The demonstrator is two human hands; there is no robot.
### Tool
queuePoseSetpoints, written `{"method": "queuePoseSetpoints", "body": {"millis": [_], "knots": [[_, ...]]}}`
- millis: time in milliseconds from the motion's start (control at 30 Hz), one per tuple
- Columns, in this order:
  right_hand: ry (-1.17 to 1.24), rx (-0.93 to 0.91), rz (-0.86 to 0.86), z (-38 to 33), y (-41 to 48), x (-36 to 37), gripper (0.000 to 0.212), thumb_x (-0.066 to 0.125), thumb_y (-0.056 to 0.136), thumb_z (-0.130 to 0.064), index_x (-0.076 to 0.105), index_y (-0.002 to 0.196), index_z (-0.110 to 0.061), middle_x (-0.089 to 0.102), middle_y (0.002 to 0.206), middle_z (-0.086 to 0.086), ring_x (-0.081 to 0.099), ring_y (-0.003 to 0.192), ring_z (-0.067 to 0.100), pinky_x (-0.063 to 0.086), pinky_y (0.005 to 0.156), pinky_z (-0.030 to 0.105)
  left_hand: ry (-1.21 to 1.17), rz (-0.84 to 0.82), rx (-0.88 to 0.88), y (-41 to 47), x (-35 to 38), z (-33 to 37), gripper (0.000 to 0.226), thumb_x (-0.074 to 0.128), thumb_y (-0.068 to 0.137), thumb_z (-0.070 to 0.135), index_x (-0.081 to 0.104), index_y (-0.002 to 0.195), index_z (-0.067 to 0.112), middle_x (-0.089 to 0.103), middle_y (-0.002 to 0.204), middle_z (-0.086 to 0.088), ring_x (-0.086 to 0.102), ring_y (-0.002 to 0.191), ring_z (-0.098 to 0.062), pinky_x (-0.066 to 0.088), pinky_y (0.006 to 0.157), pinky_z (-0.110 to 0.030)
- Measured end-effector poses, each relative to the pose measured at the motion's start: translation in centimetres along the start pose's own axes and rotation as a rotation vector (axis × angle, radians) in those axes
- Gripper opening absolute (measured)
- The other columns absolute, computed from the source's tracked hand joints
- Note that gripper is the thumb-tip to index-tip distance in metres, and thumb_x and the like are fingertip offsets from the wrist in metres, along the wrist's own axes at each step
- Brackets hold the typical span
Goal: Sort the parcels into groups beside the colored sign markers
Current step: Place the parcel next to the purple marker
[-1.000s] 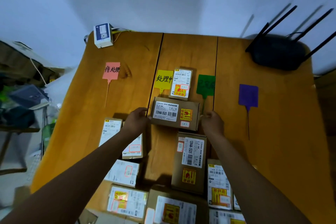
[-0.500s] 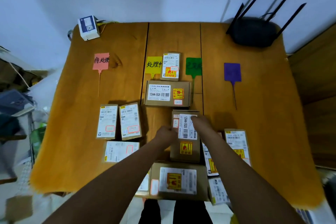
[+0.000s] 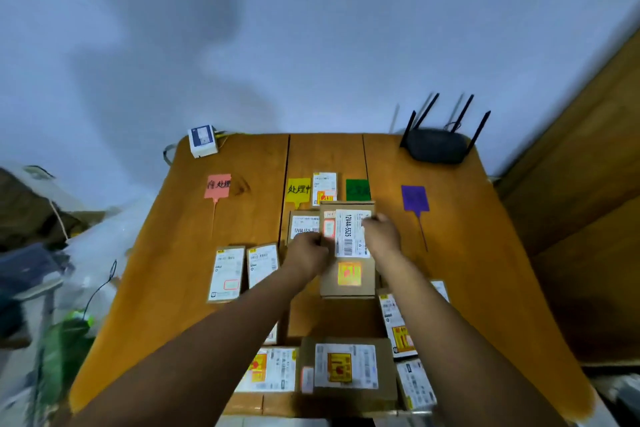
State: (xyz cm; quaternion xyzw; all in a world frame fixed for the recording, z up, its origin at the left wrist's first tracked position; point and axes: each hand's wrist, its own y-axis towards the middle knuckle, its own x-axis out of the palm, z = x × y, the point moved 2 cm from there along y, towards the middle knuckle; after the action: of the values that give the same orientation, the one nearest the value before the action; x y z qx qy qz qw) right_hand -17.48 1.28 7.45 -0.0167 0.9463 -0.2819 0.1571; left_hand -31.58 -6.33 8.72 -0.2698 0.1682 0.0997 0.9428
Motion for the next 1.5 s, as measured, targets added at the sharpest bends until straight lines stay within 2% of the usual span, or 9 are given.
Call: {"method": "queuePoseSetpoints", "body": {"millis": [333, 533, 667, 733, 933, 1033, 1133, 1267, 1500], "knots": [[-0.010, -0.477, 0.058, -18.1, -13.5, -2.4, 0.029, 0.045, 0.090, -0.018, 0.072, 0.102, -0.019, 0.076, 0.102, 0.001, 0.074, 0.089, 0.024, 0.062, 0.082, 0.043, -0.130, 0.161, 0.376, -7.9, -13.0, 13.7, 0.032, 0.058, 0.092, -0.002, 0.069, 0.121, 0.006, 0.069, 0.125, -0.011, 0.066, 0.113, -0.030, 0.057, 0.094, -0.047], [0.039, -0.740, 0.070, -25.4, -23.1, -2.6, 0.034, 0.047, 0.081, -0.013, 0.078, 0.090, -0.022, 0.077, 0.091, -0.004, 0.074, 0.087, 0.020, 0.062, 0.081, 0.045, -0.264, 0.157, 0.528, -14.0, -19.9, 18.5, 0.088, 0.071, 0.091, 0.011, 0.015, 0.157, 0.026, 0.044, 0.148, -0.009, 0.057, 0.124, -0.033, 0.060, 0.085, -0.049], [0.019, -0.880, 0.039, -27.9, -28.1, -2.0, 0.031, 0.052, 0.086, -0.008, 0.074, 0.083, -0.029, 0.075, 0.092, -0.008, 0.072, 0.096, 0.019, 0.058, 0.087, 0.042, -0.418, -0.039, 0.578, -16.5, -22.7, 18.2, 0.064, 0.071, 0.091, 0.012, 0.036, 0.143, 0.024, 0.069, 0.121, -0.015, 0.070, 0.107, -0.034, 0.062, 0.077, -0.049], [-0.055, -0.926, 0.029, -28.3, -29.0, -1.8, 0.036, 0.051, 0.087, -0.007, 0.073, 0.104, -0.031, 0.072, 0.114, -0.006, 0.066, 0.111, 0.019, 0.053, 0.098, 0.044, -0.439, -0.077, 0.610, -17.0, -23.3, 17.7, 0.048, 0.071, 0.091, 0.014, 0.047, 0.133, 0.019, 0.072, 0.118, -0.014, 0.071, 0.106, -0.034, 0.061, 0.082, -0.051], [-0.217, -0.820, 0.575, -27.5, -29.0, -4.9, 0.066, 0.061, 0.089, -0.032, 0.037, 0.150, -0.025, 0.039, 0.155, 0.005, 0.028, 0.146, 0.029, 0.024, 0.117, 0.051, -0.833, -0.209, 0.625, -18.0, -24.2, 17.0, 0.043, 0.063, 0.096, 0.006, 0.045, 0.135, 0.004, 0.066, 0.129, -0.020, 0.068, 0.112, -0.039, 0.055, 0.097, -0.051], [0.105, -0.714, 0.298, -26.6, -28.1, -6.1, 0.075, 0.068, 0.089, -0.042, 0.034, 0.151, -0.020, 0.040, 0.153, 0.008, 0.040, 0.141, 0.032, 0.040, 0.110, 0.052, -0.935, -0.281, 0.639, -18.3, -24.7, 17.1, 0.042, 0.059, 0.097, 0.003, 0.046, 0.137, 0.001, 0.061, 0.133, -0.023, 0.065, 0.116, -0.042, 0.052, 0.101, -0.052], [0.303, -0.698, -0.068, -25.8, -28.0, -6.4, 0.037, 0.062, 0.098, -0.033, 0.059, 0.131, -0.017, 0.065, 0.129, 0.010, 0.065, 0.117, 0.032, 0.058, 0.092, 0.049, -0.814, -0.326, 0.620, -18.3, -24.6, 17.0, 0.041, 0.061, 0.097, 0.010, 0.051, 0.137, 0.006, 0.063, 0.133, -0.020, 0.064, 0.118, -0.042, 0.050, 0.103, -0.052], [0.393, -0.736, -0.090, -24.8, -27.0, -7.3, 0.029, 0.061, 0.099, -0.025, 0.062, 0.127, -0.014, 0.070, 0.117, 0.014, 0.071, 0.103, 0.033, 0.064, 0.075, 0.038, -0.644, -0.280, 0.603, -17.0, -23.7, 16.6, 0.045, 0.066, 0.094, 0.018, 0.055, 0.138, 0.013, 0.065, 0.133, -0.014, 0.064, 0.119, -0.036, 0.052, 0.101, -0.053], [0.434, -0.616, 0.006, -21.1, -22.7, -11.3, 0.043, 0.068, 0.094, -0.018, 0.055, 0.135, -0.019, 0.068, 0.124, 0.007, 0.065, 0.113, 0.020, 0.057, 0.092, 0.048, -0.538, -0.335, 0.531, -13.5, -19.2, 17.1, 0.044, 0.065, 0.094, 0.013, 0.055, 0.137, 0.010, 0.068, 0.128, -0.014, 0.067, 0.115, -0.035, 0.056, 0.096, -0.047]]}}
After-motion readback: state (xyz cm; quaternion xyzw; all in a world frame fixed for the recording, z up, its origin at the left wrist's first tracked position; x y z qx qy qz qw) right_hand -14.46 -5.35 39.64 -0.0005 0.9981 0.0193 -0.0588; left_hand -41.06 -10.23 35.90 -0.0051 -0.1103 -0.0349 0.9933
